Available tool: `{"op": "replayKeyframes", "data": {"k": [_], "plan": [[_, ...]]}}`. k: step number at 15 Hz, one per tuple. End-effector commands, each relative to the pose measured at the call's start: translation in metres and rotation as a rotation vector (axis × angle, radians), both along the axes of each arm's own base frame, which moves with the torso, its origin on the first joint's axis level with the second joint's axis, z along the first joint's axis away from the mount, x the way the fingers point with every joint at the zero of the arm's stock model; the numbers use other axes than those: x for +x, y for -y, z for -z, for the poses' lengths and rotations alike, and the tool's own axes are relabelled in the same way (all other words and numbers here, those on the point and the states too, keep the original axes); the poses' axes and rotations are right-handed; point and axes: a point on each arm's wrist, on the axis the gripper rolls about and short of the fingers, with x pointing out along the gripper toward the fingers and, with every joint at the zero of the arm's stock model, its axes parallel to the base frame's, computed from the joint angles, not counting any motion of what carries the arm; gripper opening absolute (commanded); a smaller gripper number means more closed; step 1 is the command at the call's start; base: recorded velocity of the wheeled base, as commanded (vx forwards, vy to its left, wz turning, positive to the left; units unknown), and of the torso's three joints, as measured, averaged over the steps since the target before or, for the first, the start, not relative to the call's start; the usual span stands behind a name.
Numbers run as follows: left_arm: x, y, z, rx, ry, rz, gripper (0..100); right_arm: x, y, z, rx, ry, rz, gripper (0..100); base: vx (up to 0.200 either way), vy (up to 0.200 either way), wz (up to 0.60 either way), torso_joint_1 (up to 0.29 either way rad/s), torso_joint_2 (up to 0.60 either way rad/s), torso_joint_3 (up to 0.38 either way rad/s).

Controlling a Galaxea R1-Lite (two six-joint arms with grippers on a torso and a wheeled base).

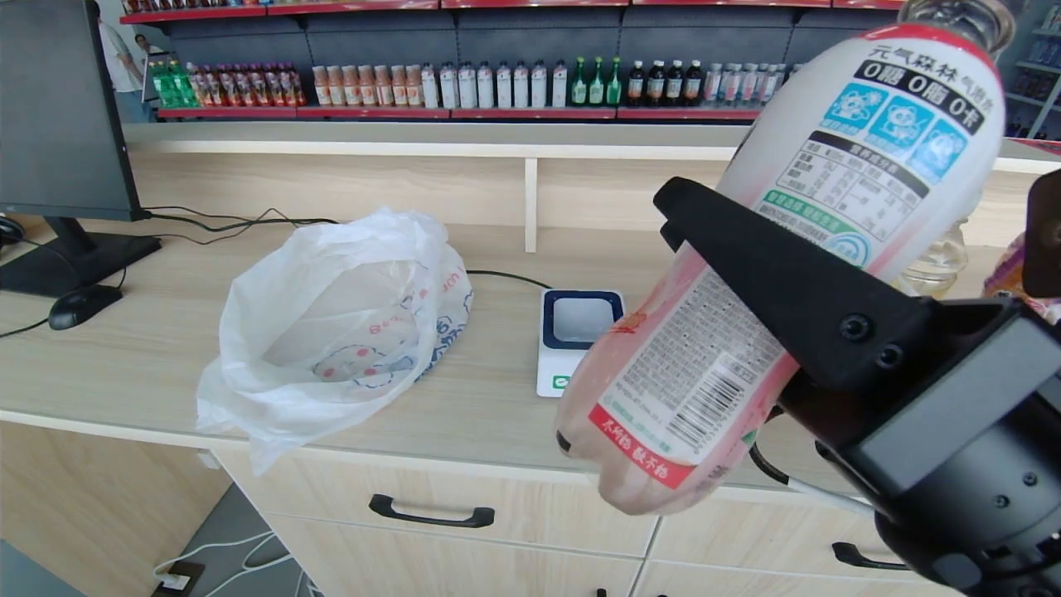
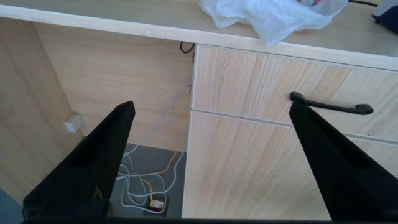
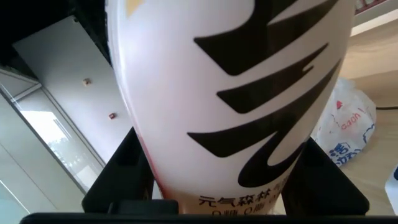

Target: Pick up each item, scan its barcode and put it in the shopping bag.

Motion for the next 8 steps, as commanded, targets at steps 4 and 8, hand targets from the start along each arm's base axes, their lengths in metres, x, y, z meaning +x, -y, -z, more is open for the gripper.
{"op": "replayKeyframes", "data": {"k": [4, 8], "plan": [[0.0, 0.0, 0.0, 0.0, 0.001, -0.001, 100, -0.0061, -0.0074, -0.0065, 0.056, -0.039, 0.005, 0, 0.0, 0.0, 0.0, 0.0, 0.0, 0.0], [0.0, 0.0, 0.0, 0.0, 0.001, -0.001, 100, -0.0061, -0.0075, -0.0068, 0.059, -0.039, 0.004, 0, 0.0, 0.0, 0.0, 0.0, 0.0, 0.0]]}}
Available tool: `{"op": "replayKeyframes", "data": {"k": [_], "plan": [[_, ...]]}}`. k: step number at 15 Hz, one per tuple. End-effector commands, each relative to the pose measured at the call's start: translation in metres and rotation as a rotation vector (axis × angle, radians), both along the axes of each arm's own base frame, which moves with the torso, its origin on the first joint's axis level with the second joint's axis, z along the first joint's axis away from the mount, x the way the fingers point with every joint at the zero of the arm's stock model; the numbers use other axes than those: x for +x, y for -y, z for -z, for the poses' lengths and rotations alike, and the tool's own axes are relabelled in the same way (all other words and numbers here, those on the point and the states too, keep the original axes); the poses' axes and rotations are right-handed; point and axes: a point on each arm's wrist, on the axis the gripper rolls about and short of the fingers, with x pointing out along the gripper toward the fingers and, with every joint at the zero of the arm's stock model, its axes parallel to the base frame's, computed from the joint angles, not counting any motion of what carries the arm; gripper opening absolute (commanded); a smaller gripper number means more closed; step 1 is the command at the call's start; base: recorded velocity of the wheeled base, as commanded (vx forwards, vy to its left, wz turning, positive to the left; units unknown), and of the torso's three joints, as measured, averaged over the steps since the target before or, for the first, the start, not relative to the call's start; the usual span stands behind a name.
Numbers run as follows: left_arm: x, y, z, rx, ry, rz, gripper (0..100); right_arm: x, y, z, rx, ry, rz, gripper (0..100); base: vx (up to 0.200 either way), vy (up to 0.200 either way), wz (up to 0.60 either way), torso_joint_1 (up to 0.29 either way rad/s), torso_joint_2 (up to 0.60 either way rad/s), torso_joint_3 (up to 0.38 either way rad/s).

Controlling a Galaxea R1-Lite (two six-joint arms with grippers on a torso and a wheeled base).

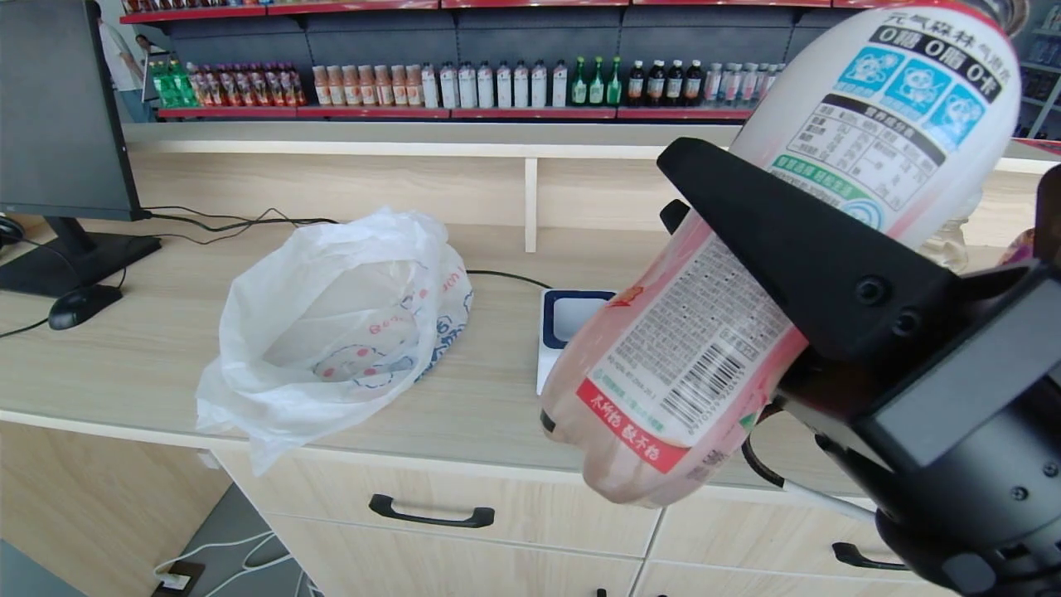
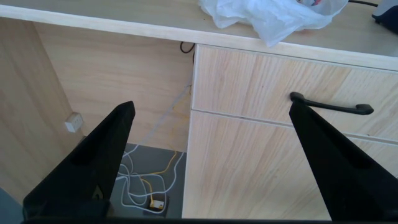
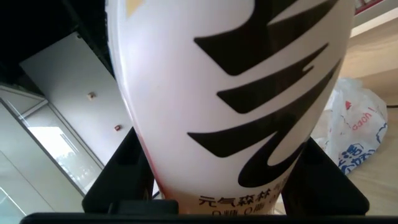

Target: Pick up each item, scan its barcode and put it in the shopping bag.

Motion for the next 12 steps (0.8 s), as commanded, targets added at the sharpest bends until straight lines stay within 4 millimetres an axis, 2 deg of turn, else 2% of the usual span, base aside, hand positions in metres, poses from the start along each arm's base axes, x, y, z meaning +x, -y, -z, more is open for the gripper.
{"op": "replayKeyframes", "data": {"k": [1, 6, 12], "plan": [[0.0, 0.0, 0.0, 0.0, -0.001, -0.001, 100, 0.0, -0.001, 0.001, -0.002, -0.002, -0.001, 0, 0.0, 0.0, 0.0, 0.0, 0.0, 0.0], [0.0, 0.0, 0.0, 0.0, 0.001, -0.001, 100, 0.001, -0.002, 0.0, 0.0, 0.001, 0.0, 0, 0.0, 0.0, 0.0, 0.0, 0.0, 0.0], [0.0, 0.0, 0.0, 0.0, -0.001, -0.001, 100, 0.003, -0.007, -0.012, 0.012, 0.053, 0.032, 0, 0.0, 0.0, 0.0, 0.0, 0.0, 0.0]]}}
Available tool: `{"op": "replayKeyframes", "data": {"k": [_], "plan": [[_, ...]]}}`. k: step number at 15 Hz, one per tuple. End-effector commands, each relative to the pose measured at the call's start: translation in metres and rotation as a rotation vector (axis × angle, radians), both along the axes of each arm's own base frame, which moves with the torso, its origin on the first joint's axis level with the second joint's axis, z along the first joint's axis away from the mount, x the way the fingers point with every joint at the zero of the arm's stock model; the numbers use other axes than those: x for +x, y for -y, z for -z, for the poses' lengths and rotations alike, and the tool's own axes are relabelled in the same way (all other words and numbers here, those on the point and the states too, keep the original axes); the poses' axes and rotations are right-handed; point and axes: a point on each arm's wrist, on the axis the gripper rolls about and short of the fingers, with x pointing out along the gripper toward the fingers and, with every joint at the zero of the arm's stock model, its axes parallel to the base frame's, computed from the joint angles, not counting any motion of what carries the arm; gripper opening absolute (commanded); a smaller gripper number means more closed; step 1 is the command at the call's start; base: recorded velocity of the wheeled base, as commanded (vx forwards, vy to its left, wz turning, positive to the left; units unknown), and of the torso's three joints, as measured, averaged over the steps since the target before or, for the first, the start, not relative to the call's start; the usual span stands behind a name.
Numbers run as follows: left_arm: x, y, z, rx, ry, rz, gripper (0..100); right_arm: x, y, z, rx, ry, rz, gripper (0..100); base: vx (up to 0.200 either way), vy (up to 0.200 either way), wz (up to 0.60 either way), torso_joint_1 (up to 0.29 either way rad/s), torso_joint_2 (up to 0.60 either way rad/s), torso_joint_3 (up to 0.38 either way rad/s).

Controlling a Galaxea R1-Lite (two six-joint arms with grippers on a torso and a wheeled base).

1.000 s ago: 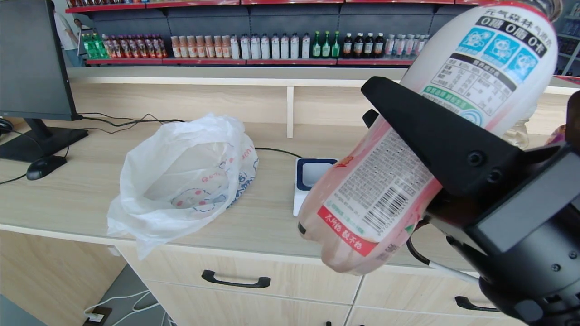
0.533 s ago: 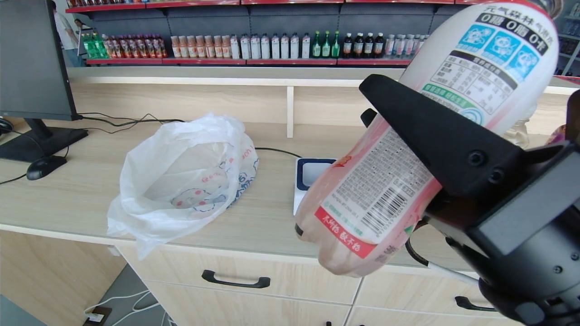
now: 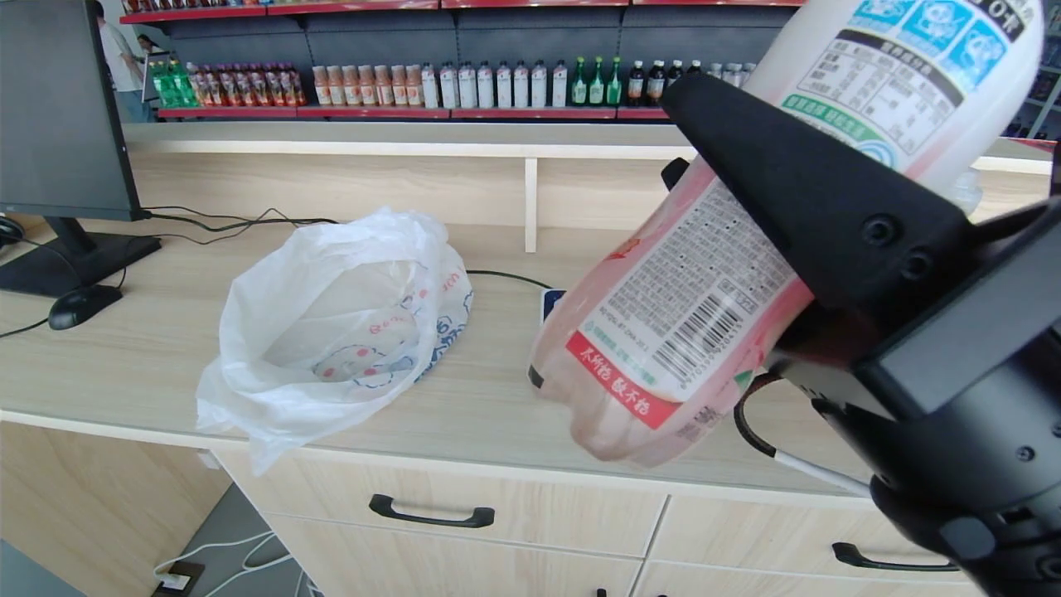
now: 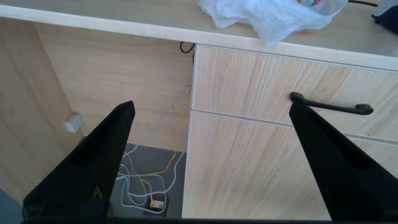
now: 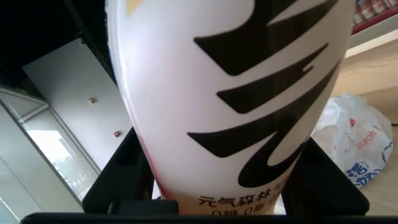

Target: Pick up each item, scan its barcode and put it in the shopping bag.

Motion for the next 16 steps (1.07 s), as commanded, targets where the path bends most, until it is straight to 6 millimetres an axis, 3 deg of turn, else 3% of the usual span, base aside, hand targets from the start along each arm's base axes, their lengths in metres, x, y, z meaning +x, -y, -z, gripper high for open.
{"op": "replayKeyframes", "data": {"k": [1, 8, 12, 16], "plan": [[0.0, 0.0, 0.0, 0.0, -0.001, -0.001, 100, 0.0, -0.003, -0.003, -0.019, 0.036, 0.026, 0, 0.0, 0.0, 0.0, 0.0, 0.0, 0.0], [0.0, 0.0, 0.0, 0.0, -0.001, -0.001, 100, 0.004, -0.012, 0.001, -0.139, 0.133, 0.11, 0, 0.0, 0.0, 0.0, 0.0, 0.0, 0.0], [0.0, 0.0, 0.0, 0.0, -0.001, -0.001, 100, 0.019, -0.023, 0.007, -0.247, 0.21, 0.22, 0, 0.0, 0.0, 0.0, 0.0, 0.0, 0.0], [0.0, 0.0, 0.0, 0.0, -0.001, -0.001, 100, 0.051, -0.023, 0.013, -0.352, 0.276, 0.393, 0, 0.0, 0.0, 0.0, 0.0, 0.0, 0.0]]}}
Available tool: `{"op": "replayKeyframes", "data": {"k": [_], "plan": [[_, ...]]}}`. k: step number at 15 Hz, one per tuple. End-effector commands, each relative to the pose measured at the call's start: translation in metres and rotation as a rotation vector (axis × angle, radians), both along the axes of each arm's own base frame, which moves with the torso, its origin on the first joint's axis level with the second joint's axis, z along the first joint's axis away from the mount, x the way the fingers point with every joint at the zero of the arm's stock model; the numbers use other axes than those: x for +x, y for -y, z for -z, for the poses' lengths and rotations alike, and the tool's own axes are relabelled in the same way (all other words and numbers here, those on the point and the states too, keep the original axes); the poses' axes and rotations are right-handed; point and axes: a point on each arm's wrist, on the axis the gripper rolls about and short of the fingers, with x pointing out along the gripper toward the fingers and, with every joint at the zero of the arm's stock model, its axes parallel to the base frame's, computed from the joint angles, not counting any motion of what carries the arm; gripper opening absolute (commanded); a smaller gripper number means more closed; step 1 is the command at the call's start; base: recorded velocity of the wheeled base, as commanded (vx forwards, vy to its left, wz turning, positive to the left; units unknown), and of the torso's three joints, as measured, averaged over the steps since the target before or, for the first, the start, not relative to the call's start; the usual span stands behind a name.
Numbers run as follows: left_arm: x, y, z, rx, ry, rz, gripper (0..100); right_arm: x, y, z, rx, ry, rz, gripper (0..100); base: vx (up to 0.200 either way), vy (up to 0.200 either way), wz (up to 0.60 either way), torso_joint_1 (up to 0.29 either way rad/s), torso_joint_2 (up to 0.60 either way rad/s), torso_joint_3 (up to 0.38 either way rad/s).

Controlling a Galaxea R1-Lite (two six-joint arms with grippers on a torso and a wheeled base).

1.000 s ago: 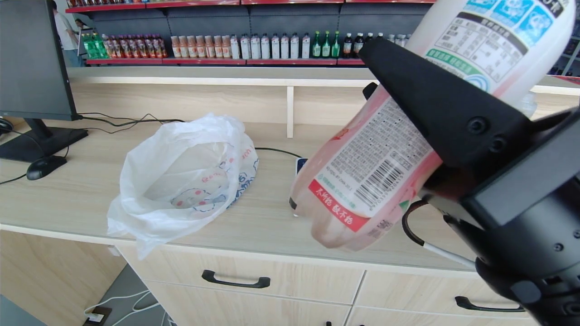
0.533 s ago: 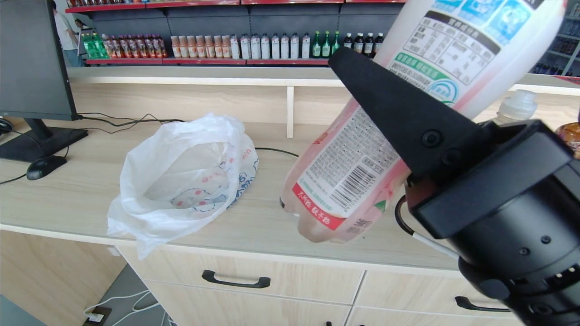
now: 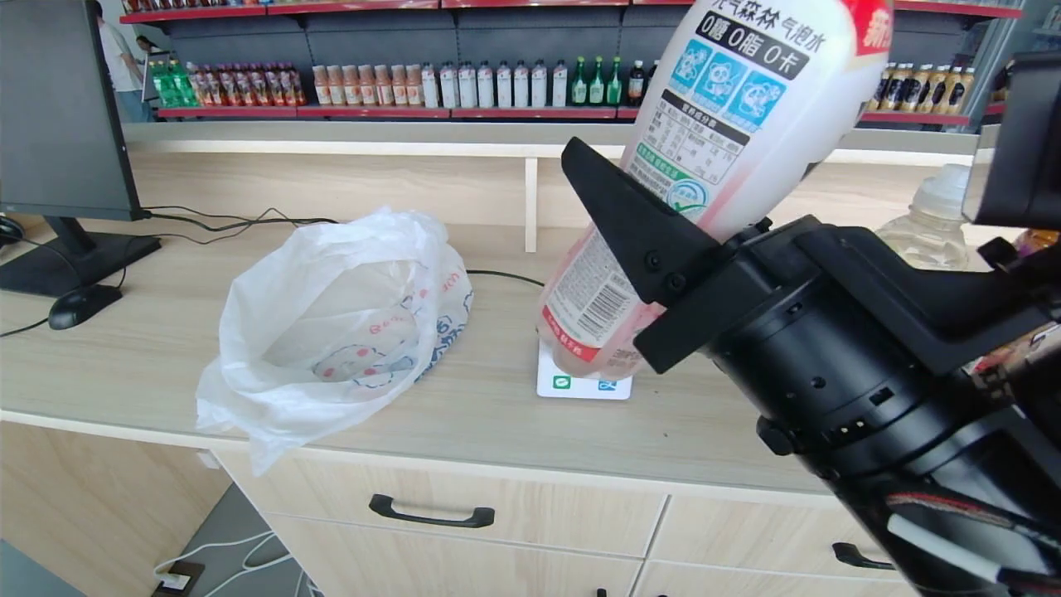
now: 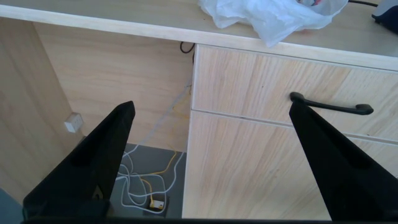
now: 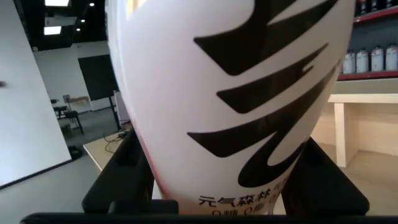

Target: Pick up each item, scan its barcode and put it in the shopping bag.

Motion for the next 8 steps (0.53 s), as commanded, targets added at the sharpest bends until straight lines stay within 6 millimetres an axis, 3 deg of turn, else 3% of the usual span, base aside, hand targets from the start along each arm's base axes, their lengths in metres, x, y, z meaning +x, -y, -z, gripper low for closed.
{"op": "replayKeyframes", "data": {"k": [1, 5, 8], "plan": [[0.0, 0.0, 0.0, 0.0, -0.001, 0.0, 100, 0.022, -0.004, 0.005, -0.051, 0.031, 0.094, 0, 0.0, 0.0, 0.0, 0.0, 0.0, 0.0], [0.0, 0.0, 0.0, 0.0, -0.001, -0.001, 100, 0.057, -0.002, -0.006, -0.109, 0.143, 0.279, 0, 0.0, 0.0, 0.0, 0.0, 0.0, 0.0], [0.0, 0.0, 0.0, 0.0, 0.001, 0.0, 100, 0.07, -0.013, 0.001, -0.173, 0.176, 0.316, 0, 0.0, 0.0, 0.0, 0.0, 0.0, 0.0]]}}
